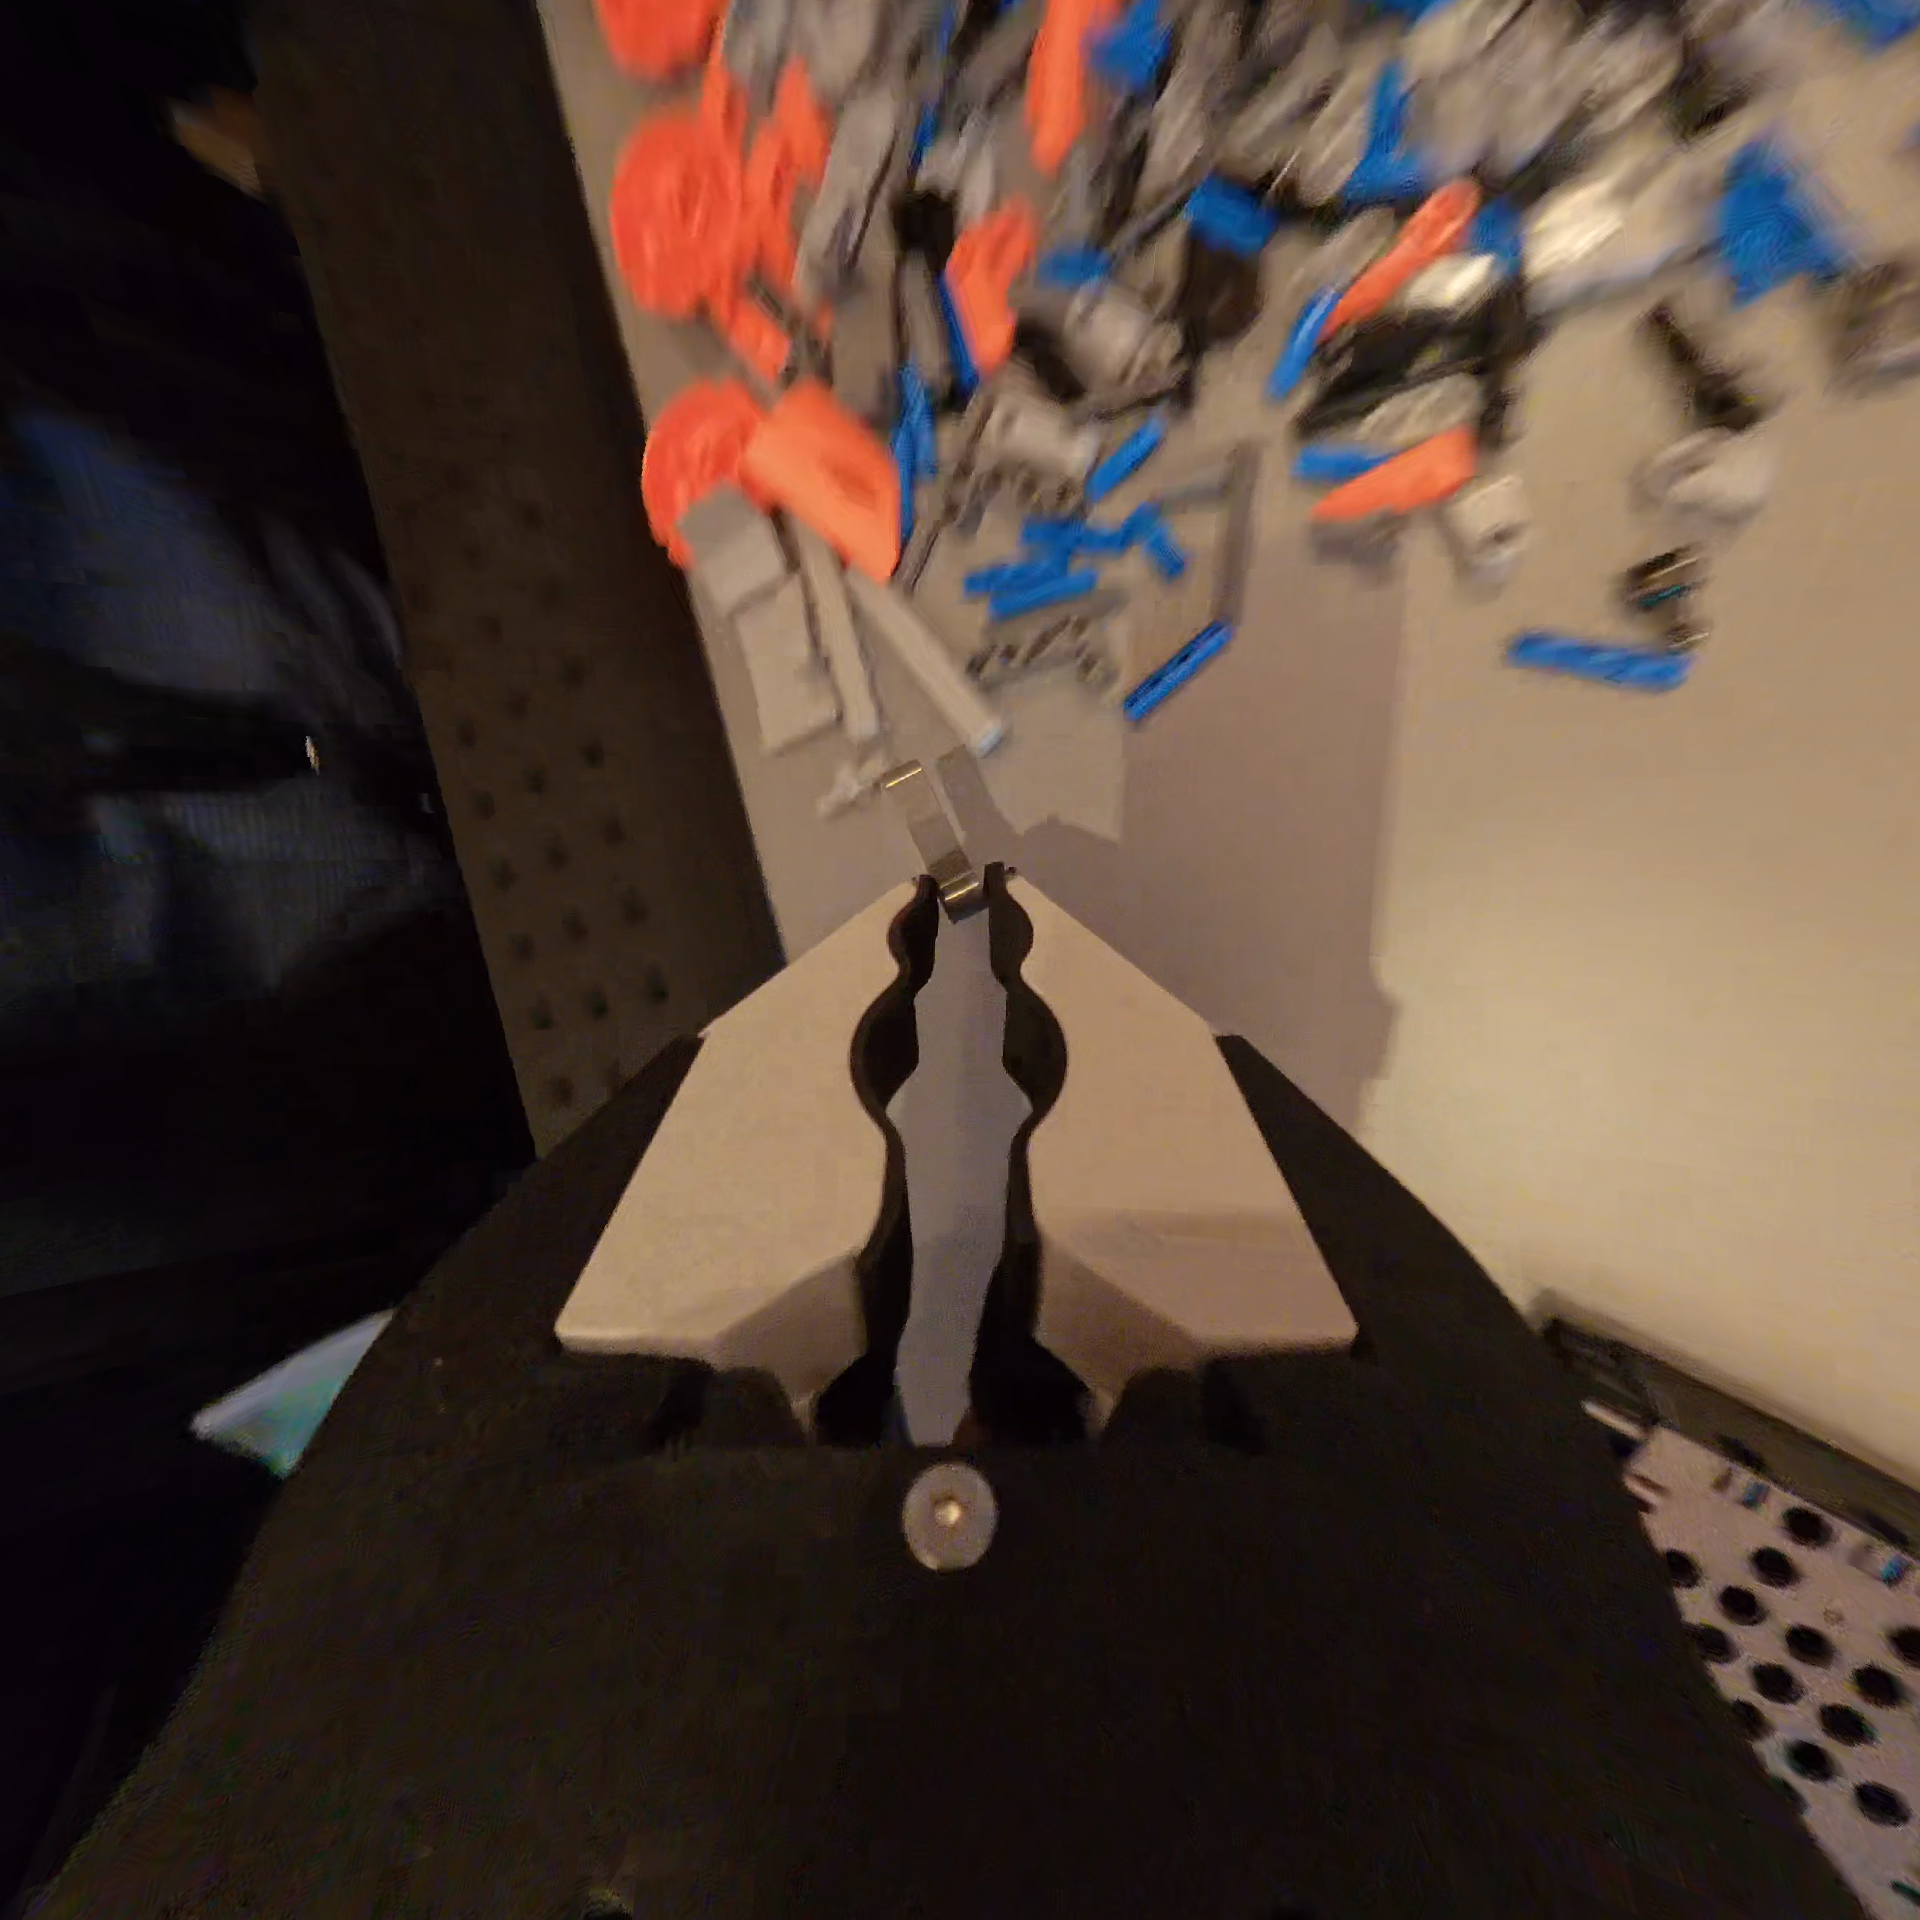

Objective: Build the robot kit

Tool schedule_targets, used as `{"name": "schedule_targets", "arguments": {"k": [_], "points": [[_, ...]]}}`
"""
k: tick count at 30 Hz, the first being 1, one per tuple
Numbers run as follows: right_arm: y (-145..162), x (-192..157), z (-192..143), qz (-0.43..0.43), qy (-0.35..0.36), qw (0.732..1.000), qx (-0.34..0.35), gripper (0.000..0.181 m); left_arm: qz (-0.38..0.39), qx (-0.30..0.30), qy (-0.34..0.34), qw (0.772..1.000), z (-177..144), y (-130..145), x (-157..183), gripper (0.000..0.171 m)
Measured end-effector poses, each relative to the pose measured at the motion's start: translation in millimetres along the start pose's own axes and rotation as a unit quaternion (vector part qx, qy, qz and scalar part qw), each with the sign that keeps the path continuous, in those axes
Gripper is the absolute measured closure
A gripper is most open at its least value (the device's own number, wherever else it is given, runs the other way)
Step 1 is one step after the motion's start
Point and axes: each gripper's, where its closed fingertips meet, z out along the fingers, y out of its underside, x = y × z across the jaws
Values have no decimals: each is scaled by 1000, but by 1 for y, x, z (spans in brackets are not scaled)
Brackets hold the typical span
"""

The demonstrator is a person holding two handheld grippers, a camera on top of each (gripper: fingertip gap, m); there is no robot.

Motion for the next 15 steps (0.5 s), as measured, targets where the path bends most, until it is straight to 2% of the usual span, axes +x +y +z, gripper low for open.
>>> {"name": "schedule_targets", "arguments": {"k": [4,5,7,9,15], "points": [[22,-6,15,-17,-21,995,-93,173,-12,-20,32,999,4,10,11,153],[23,-3,18,-11,-23,994,-103,168,-14,-26,39,999,5,13,13,153],[23,4,21,-2,-17,993,-113,171,-18,-33,46,998,5,17,16,152],[15,13,18,-6,8,995,-94,163,-26,-36,53,998,5,19,16,151],[-6,18,-9,-21,53,998,-5,162,-52,-58,81,994,1,32,20,151]]}}
